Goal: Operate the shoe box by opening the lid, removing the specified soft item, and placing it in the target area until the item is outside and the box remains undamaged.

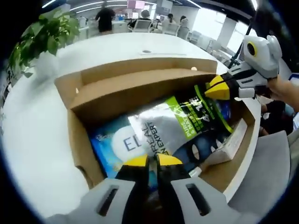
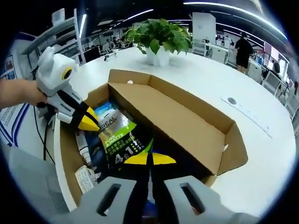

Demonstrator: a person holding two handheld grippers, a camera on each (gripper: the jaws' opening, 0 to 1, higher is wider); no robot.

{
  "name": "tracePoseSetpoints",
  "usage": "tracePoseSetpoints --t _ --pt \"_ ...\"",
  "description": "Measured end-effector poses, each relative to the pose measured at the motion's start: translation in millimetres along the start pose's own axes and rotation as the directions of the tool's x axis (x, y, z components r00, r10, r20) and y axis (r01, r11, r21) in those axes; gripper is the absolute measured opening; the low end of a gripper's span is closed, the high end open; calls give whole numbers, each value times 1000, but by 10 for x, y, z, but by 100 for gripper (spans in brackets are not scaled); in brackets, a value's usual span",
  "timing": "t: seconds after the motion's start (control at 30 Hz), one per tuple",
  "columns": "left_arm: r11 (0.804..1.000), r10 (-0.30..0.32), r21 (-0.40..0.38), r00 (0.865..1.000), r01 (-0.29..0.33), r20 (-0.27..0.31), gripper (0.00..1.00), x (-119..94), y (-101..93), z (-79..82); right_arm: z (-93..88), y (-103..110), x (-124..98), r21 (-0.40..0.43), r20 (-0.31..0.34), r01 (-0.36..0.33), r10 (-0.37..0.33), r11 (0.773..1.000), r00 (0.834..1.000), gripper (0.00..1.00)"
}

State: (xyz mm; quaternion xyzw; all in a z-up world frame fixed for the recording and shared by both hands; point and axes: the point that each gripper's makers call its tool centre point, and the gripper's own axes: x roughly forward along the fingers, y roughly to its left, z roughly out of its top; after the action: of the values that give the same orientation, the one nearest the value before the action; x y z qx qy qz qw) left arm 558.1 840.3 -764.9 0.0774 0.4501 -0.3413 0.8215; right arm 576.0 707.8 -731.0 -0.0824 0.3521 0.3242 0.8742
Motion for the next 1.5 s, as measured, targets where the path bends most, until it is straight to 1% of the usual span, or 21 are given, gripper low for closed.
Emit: tracePoseSetpoints --t 0.1,0.27,0.5,0.67,0.77,0.83,0.93,1.17,1.5 --pt "1000 5 -22 1000 -5 3 0 2 -29 29 29 -5 -52 18 16 5 -6 1000 1000 0" --pt "1000 10 -25 1000 -10 11 0 -30 -74 67 76 -2 -144 27 42 13 -14 1000 999 0" --pt "1000 14 6 1000 -14 23 0 -156 -213 180 160 -43 -311 53 85 24 -28 998 996 0" --pt "1000 22 3 998 -22 56 0 -279 -339 304 253 -100 -506 73 125 27 -36 997 992 0" --pt "1000 26 5 997 -26 77 0 -351 -460 377 281 -135 -623 78 139 29 -40 997 990 0" --pt "1000 27 1 995 -27 92 0 -377 -533 415 302 -155 -715 80 151 30 -42 996 988 0" --pt "1000 27 0 995 -27 98 0 -409 -660 431 328 -171 -839 82 165 27 -40 996 985 0" --pt "997 43 62 994 -50 100 0 -445 -921 509 303 -221 -1054 81 170 28 -42 996 985 0" --pt "997 4 73 994 -12 110 0 -375 -1295 657 172 -434 -1363 104 170 53 -71 993 983 0"
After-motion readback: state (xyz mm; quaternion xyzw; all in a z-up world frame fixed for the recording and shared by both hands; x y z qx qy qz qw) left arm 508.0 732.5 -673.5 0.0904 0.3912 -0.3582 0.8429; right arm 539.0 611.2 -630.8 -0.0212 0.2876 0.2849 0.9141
